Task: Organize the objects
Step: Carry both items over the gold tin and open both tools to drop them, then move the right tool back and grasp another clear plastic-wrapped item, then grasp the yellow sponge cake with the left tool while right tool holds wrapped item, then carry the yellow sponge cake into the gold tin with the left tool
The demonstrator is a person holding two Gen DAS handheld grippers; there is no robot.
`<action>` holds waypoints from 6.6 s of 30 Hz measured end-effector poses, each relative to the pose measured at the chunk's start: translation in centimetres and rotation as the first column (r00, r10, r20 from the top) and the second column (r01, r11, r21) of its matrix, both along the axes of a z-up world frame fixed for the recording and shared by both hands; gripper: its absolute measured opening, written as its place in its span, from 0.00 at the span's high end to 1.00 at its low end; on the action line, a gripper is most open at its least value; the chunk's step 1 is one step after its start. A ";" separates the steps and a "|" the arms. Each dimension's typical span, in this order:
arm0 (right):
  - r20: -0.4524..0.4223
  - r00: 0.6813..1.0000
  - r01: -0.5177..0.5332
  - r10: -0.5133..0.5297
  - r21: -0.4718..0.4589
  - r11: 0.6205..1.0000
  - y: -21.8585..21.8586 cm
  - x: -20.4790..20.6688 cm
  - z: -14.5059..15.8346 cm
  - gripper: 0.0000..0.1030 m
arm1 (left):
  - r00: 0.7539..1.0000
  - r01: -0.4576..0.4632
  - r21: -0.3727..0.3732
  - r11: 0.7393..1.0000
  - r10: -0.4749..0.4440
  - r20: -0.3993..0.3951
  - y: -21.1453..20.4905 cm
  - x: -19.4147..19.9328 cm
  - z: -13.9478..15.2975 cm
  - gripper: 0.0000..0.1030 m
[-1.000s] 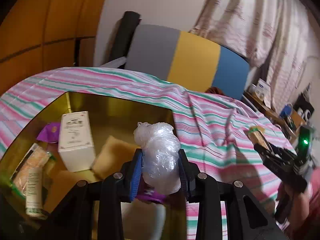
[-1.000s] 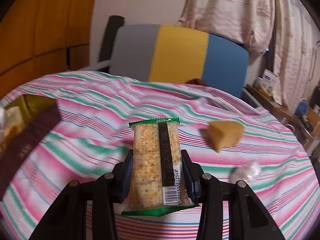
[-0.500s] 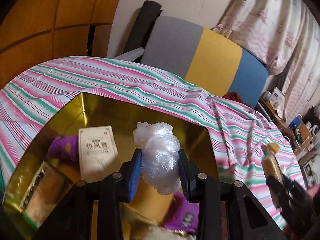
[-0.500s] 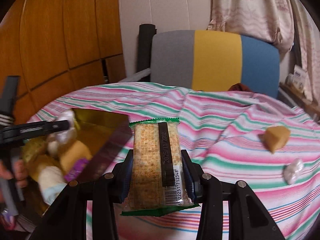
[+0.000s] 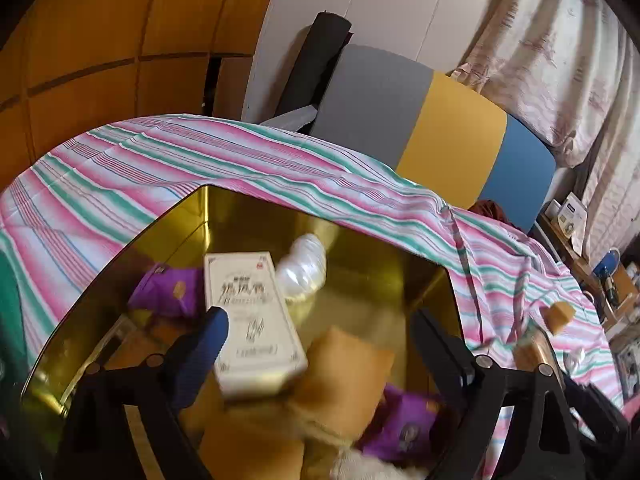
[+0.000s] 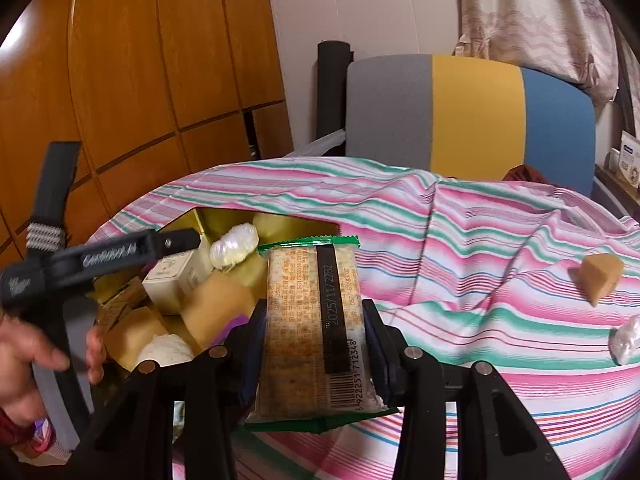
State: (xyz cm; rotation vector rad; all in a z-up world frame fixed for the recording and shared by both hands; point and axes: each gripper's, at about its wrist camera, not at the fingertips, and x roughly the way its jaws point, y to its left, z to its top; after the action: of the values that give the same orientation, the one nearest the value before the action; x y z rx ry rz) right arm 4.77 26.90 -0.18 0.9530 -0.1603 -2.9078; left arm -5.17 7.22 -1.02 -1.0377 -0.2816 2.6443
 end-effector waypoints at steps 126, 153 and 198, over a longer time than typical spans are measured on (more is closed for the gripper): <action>0.077 0.608 0.794 -0.790 -0.069 0.604 32.1 7.7 -6.0 0.63 | 0.767 0.620 -0.269 0.737 -0.641 0.014 32.2 5.2 0.9 0.00; 0.093 0.572 0.816 -0.815 -0.172 0.552 33.6 9.0 -7.2 0.63 | 0.652 0.745 -0.236 0.624 -0.756 0.057 51.2 -1.0 -4.4 0.34; -0.052 0.632 0.772 -0.773 0.127 0.623 28.5 5.9 -4.7 0.63 | 0.884 0.362 -0.203 0.910 -0.404 -0.235 23.3 10.2 -2.3 0.44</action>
State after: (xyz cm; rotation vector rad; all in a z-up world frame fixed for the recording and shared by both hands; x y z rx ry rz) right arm 10.65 55.40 -4.93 1.1334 -0.4962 -3.7512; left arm 5.04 30.56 -3.35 -0.6689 0.1774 2.4236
